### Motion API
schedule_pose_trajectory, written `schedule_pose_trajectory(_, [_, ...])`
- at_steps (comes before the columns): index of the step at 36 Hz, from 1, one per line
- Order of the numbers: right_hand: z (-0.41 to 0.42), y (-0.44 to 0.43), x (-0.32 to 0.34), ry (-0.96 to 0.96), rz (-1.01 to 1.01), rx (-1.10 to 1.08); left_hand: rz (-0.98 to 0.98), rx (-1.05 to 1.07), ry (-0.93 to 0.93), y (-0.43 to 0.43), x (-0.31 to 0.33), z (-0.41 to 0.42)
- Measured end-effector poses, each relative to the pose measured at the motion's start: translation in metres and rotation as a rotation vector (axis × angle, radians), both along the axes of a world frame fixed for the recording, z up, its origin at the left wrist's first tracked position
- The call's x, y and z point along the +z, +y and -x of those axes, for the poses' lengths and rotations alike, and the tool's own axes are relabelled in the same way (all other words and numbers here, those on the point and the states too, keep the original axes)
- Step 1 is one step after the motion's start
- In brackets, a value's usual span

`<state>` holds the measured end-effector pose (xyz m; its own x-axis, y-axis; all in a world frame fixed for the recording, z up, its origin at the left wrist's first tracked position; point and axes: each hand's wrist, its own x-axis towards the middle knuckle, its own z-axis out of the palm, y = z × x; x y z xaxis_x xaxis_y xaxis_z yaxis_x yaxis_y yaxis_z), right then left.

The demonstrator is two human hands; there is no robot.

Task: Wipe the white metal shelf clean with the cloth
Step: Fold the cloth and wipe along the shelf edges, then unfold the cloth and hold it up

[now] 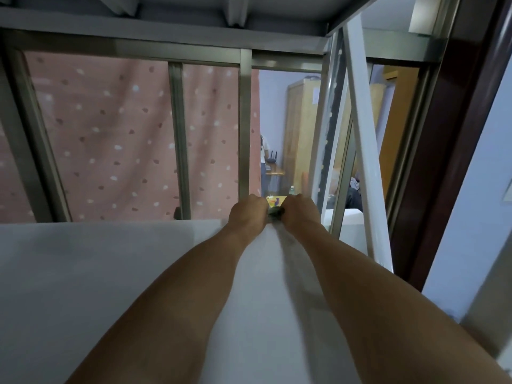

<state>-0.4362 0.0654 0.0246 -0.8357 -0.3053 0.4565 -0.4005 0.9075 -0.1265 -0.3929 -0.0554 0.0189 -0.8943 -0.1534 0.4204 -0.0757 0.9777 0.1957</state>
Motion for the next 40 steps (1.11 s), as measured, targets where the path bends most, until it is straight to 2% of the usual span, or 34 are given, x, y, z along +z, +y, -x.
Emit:
schedule_pose_trajectory(8, [-0.037,0.002,0.015,0.002,0.142,0.068,-0.114,-0.027,0.105,-0.018,0.005,-0.04])
schedule_pose_trajectory(13, [-0.08,0.005,0.031,-0.024,0.097,0.109,-0.229,-0.047,0.103,-0.026,0.015,-0.081])
schedule_pose_trajectory(18, [-0.13,0.008,0.039,-0.054,0.024,0.145,-0.264,-0.091,0.125,-0.034,0.017,-0.132])
schedule_pose_trajectory(23, [-0.187,0.012,0.044,-0.043,0.035,0.16,-0.294,-0.137,0.172,-0.038,0.022,-0.186])
schedule_pose_trajectory(32, [-0.299,0.038,0.062,-0.008,0.049,0.095,-0.316,-0.214,0.182,-0.014,0.045,-0.285])
schedule_pose_trajectory(40, [-0.372,0.092,0.069,-0.099,0.196,0.126,-0.496,-0.312,0.168,0.025,0.065,-0.338])
